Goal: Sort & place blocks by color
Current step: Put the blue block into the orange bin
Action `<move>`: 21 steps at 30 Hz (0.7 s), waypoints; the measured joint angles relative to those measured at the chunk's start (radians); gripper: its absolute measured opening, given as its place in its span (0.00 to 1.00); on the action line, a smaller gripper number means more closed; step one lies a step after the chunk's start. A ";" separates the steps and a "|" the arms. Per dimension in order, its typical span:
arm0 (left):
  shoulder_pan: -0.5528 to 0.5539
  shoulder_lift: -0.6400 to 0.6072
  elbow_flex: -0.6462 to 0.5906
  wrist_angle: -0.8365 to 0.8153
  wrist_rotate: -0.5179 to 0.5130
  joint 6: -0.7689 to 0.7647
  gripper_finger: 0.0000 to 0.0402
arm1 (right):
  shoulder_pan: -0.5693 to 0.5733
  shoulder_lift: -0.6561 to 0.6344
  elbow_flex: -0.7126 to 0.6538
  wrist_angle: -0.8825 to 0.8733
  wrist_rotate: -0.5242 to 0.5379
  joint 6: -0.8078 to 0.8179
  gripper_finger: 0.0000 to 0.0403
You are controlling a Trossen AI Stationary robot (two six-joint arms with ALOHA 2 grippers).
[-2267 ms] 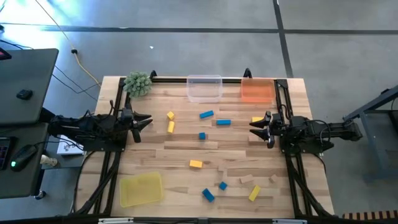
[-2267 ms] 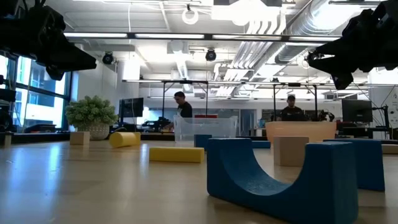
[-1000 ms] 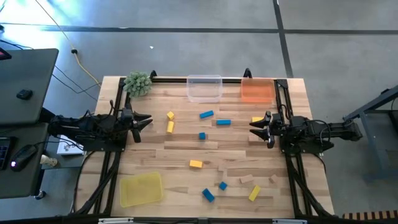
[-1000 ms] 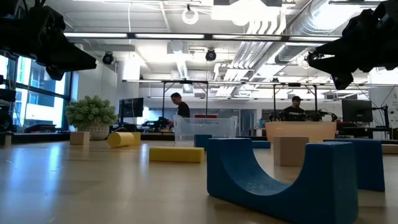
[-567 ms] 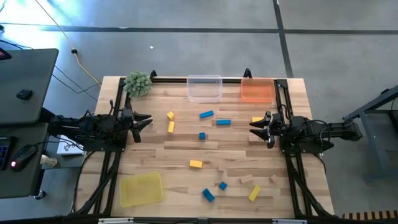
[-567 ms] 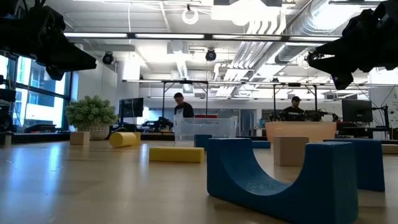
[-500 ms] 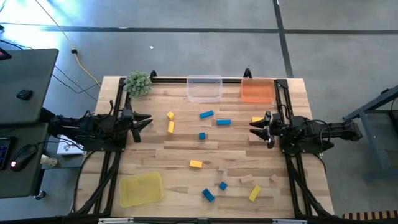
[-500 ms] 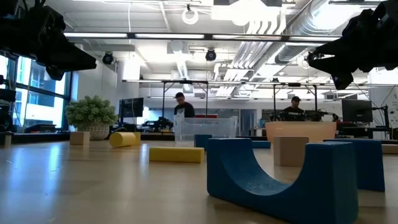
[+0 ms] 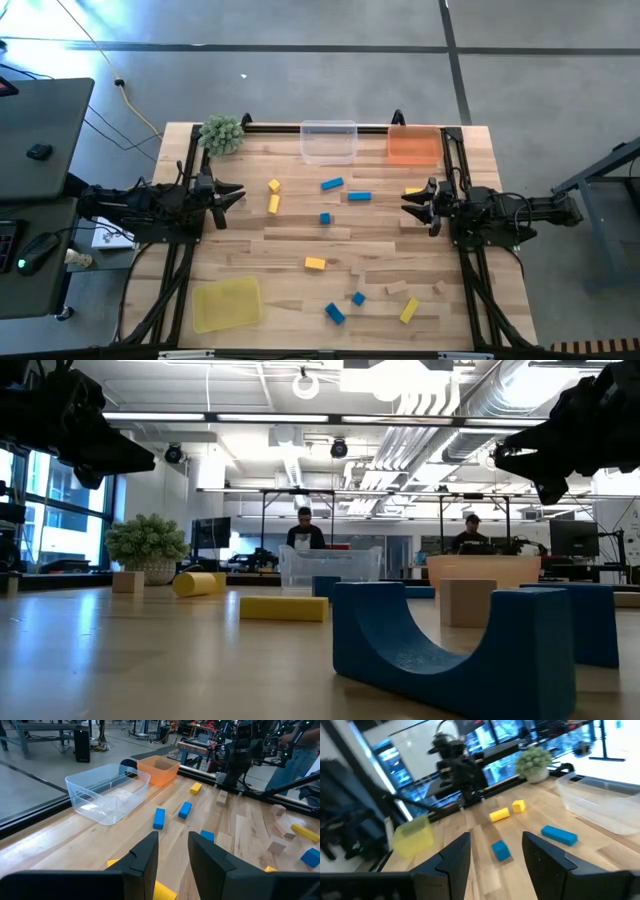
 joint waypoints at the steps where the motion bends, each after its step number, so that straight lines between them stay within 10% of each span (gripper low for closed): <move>1: 0.000 0.000 0.000 0.000 0.000 0.000 0.24 | 0.000 0.000 0.003 -0.003 0.017 0.003 0.42; 21: 0.000 0.000 0.000 0.000 -0.001 0.193 0.24 | 0.000 0.014 0.250 -0.001 0.363 -0.132 0.55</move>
